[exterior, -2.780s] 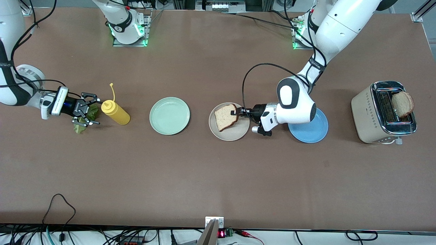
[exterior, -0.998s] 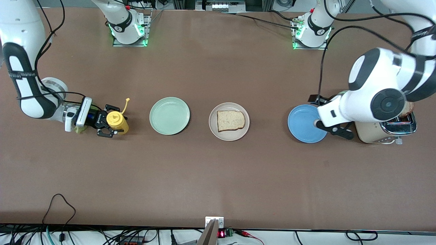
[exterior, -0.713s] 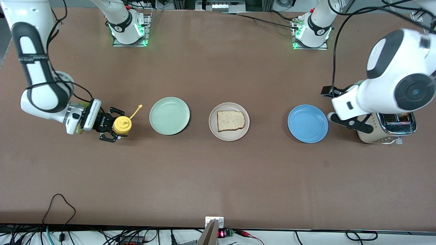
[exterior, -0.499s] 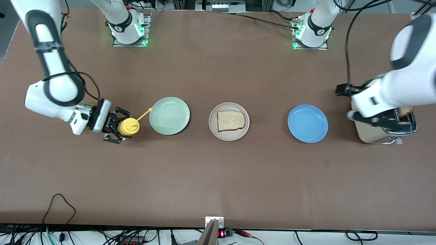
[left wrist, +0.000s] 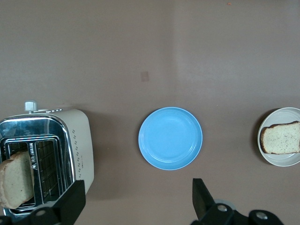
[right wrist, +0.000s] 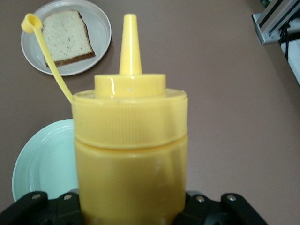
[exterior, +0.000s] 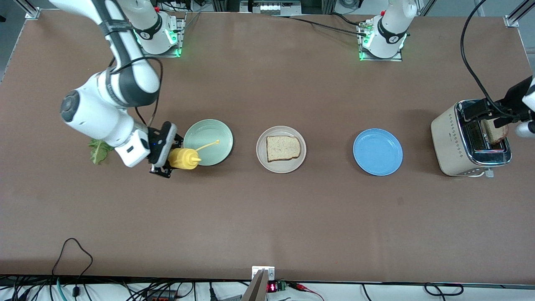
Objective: Make sandwich in beige plate with both arms
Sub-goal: 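Lift the yellow bottle and carry it over the beige plate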
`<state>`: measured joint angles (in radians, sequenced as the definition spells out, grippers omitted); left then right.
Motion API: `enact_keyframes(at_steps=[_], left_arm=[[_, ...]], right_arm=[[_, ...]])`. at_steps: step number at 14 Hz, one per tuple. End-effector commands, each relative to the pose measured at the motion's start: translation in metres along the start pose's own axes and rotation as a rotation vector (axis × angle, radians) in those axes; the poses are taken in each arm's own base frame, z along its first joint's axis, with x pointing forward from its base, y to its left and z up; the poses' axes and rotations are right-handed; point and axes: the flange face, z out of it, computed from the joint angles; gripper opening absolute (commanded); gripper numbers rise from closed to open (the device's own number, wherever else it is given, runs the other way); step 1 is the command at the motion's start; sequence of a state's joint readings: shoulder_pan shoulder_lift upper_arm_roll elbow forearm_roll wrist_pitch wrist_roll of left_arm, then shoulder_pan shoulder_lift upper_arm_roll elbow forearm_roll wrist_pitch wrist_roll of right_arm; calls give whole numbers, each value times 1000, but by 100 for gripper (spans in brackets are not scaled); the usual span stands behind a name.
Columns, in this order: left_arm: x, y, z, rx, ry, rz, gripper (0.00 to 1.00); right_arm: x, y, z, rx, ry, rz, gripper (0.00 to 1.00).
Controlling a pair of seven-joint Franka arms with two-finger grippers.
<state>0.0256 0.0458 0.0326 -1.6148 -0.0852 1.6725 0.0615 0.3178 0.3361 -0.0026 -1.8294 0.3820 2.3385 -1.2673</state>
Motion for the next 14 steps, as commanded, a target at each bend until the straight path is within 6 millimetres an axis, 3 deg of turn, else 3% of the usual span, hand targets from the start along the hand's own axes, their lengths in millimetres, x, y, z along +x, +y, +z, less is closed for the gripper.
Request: enact_keyframes(at_steps=[1, 4, 7, 11, 14], left_arm=[[-37, 4, -4, 18, -9, 8, 100], [-48, 6, -10, 83, -95, 29, 100], [-45, 14, -20, 93, -88, 45, 100], [-38, 12, -21, 91, -84, 47, 100], [-38, 15, -21, 91, -81, 50, 100]], right_arm=[[46, -24, 1, -59, -123, 14, 35], [94, -56, 13, -112, -267, -38, 35], [128, -85, 32, -155, -420, -66, 35], [161, -134, 76, -243, -594, -112, 35], [182, -154, 108, -277, -703, -164, 35]])
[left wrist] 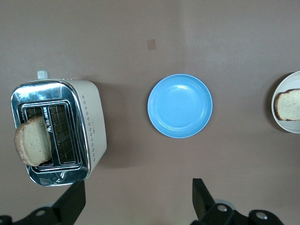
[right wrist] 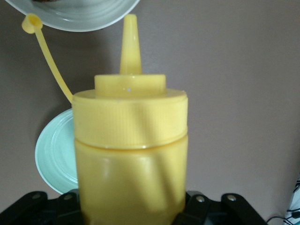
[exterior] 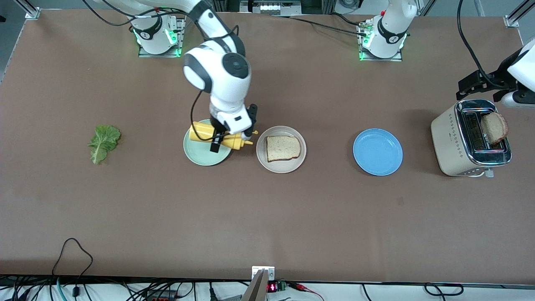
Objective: Make sandwich in beige plate with both arms
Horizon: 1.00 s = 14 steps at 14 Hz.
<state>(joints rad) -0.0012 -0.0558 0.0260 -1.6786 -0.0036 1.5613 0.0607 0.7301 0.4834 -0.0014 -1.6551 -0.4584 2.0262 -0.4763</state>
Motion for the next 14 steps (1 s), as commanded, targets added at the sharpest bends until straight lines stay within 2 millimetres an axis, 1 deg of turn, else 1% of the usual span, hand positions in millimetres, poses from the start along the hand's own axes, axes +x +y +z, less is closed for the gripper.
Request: enact_keyframes(at_steps=[1, 3, 4, 5, 6, 12, 14], left_arm=[[4, 2, -6, 17, -2, 11, 100], [4, 1, -6, 15, -2, 11, 100], [4, 0, -6, 15, -2, 10, 100], [3, -1, -5, 14, -5, 7, 100], [3, -1, -5, 15, -4, 7, 100], [2, -3, -3, 13, -19, 4, 100], [1, -4, -3, 12, -21, 2, 100]], right_arm=[[32, -7, -2, -58, -94, -37, 35], [45, -16, 2, -77, -126, -52, 35], [48, -18, 7, -92, -145, -57, 35], [55, -26, 8, -107, -151, -65, 35], [57, -29, 10, -108, -154, -61, 35], [58, -31, 14, -104, -159, -69, 36], [56, -27, 8, -106, -150, -69, 36]])
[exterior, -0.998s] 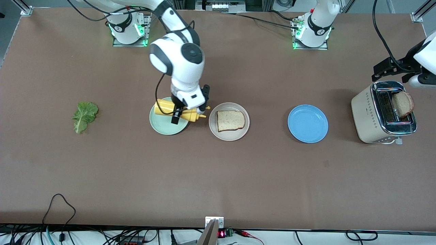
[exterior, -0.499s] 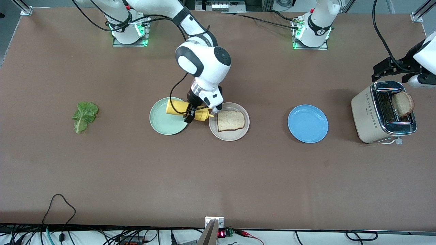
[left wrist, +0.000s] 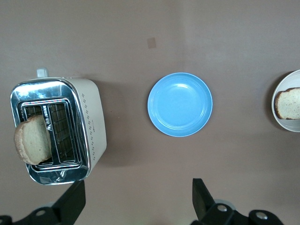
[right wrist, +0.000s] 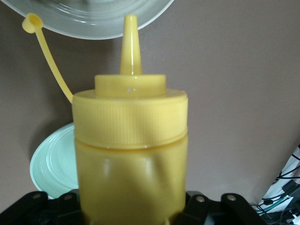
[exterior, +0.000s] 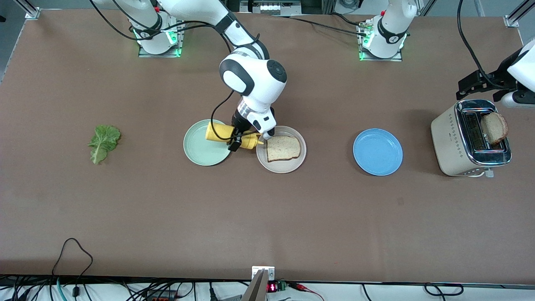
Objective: Make sandwich in beige plate with both arms
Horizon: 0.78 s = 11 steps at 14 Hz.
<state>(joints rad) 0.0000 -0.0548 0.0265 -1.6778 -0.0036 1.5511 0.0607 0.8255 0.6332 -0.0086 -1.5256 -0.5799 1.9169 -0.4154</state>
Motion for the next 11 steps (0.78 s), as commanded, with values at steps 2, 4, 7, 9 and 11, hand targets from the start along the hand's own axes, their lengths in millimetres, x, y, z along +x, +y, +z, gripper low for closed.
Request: enact_keyframes(at_steps=[2, 4, 7, 9, 11], left_arm=[[2, -2, -4, 14, -10, 4, 100], [2, -1, -4, 14, -10, 5, 100], [2, -1, -4, 14, -10, 5, 100], [2, 0, -5, 15, -9, 8, 100], [2, 0, -4, 14, -10, 8, 100]], right_arm=[[-16, 19, -24, -18, 6, 33, 36], [-34, 35, -28, 8, 29, 53, 36], [-68, 58, -47, 74, 103, 52, 36], [-105, 84, -53, 139, 180, 83, 36], [-147, 111, -56, 212, 285, 78, 36]])
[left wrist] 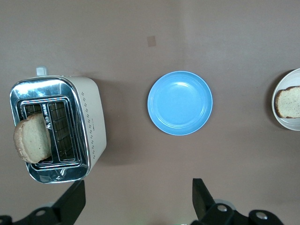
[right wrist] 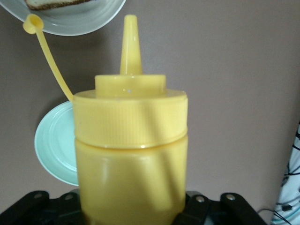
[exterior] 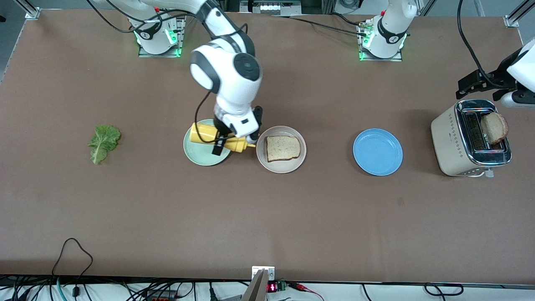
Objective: Make sandwich in beige plate with both arms
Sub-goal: 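Return the yellow bottle beside the lettuce with the right gripper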
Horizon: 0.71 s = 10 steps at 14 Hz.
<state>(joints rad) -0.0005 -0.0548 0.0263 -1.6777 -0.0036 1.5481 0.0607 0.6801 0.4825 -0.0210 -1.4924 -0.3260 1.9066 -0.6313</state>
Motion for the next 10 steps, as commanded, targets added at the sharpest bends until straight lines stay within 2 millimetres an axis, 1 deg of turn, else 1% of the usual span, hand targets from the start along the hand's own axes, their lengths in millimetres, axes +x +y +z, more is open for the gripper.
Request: enact_keyframes(at_steps=[1, 3, 4, 6, 8, 10], left_arm=[[3, 0, -5, 15, -6, 7, 100], [3, 0, -5, 15, -7, 7, 100], [3, 0, -5, 15, -6, 7, 100], [3, 0, -5, 15, -7, 7, 100], [3, 0, -5, 15, -6, 7, 100], [3, 1, -5, 16, -6, 9, 100]], right_arm=[[-60, 36, -32, 95, 142, -11, 36], [-102, 62, -39, 151, 243, -17, 36], [-122, 71, -40, 179, 297, -14, 36], [-168, 87, -32, 252, 420, 31, 37], [-203, 96, -23, 285, 532, 5, 37], [-239, 103, -9, 294, 651, -27, 37]])
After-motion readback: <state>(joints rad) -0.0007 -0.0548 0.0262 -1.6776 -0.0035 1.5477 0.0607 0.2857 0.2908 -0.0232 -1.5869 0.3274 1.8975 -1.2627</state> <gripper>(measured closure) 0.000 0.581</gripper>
